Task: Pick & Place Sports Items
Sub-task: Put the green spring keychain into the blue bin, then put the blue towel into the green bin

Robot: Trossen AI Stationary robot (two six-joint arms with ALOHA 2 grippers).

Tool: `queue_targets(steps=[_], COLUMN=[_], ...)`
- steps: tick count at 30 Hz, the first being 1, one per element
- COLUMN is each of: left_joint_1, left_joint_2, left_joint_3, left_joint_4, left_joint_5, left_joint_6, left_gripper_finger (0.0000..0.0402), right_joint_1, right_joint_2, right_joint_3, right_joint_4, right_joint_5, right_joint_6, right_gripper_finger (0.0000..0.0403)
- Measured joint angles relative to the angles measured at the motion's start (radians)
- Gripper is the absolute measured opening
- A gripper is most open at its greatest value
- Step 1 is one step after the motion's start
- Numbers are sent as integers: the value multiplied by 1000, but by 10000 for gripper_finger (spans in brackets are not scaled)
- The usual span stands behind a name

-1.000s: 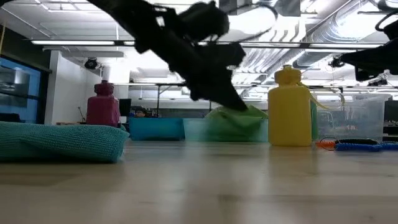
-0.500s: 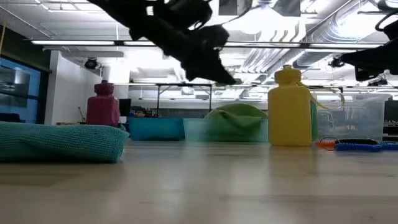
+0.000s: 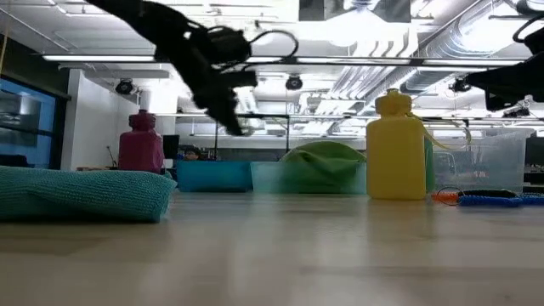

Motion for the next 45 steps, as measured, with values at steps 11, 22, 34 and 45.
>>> queue_targets(steps=[11, 22, 34, 45], left_joint_1=[122, 138, 91, -42], left_joint_2=[0, 0, 0, -46], left_joint_3=[0, 0, 0, 0], left_joint_4=[4, -11, -27, -190], left_joint_5=[-91, -13, -21, -28], left_joint_6=[55, -10, -59, -184], left_gripper_finger=[2, 99, 186, 188], right_joint_1=[0, 0, 0, 0], right_joint_2=[0, 0, 0, 0], right_joint_3=[0, 0, 0, 0], right_joint_4=[0, 0, 0, 0], right_joint_5=[0, 0, 0, 0], right_joint_6=[0, 0, 0, 0], right_gripper_finger=[0, 0, 0, 0])
